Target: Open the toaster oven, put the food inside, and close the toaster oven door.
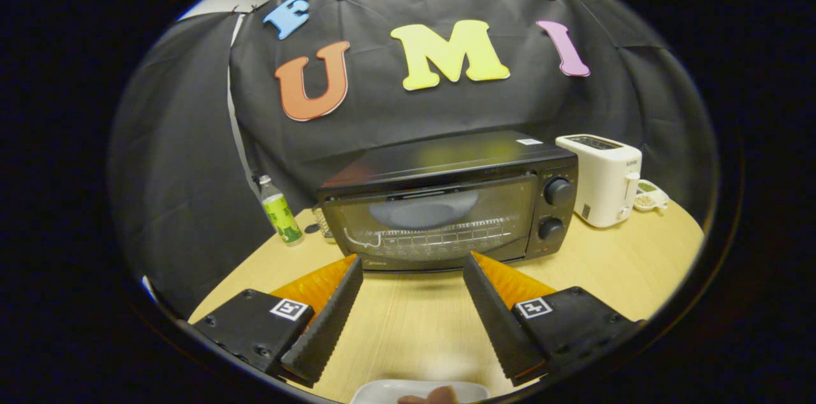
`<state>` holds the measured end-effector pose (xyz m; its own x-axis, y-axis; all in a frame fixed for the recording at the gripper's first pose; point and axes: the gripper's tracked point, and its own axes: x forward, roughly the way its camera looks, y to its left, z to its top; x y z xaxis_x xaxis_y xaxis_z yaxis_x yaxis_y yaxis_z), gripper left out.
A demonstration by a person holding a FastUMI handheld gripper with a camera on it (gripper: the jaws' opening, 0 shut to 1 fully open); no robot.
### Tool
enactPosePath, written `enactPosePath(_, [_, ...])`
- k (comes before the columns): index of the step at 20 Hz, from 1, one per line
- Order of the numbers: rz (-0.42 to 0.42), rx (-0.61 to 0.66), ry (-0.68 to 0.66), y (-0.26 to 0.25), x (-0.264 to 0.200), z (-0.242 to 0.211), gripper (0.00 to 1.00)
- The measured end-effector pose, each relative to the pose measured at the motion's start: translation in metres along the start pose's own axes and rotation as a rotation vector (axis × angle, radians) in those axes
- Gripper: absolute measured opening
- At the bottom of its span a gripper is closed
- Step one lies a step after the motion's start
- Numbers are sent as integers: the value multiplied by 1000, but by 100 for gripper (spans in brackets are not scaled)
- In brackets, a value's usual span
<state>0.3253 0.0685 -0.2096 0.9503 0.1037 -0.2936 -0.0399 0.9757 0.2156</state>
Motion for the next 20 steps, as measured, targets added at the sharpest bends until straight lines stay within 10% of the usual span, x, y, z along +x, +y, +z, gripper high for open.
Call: enactPosePath(20, [-1,-208,-295,19,-309,113,100])
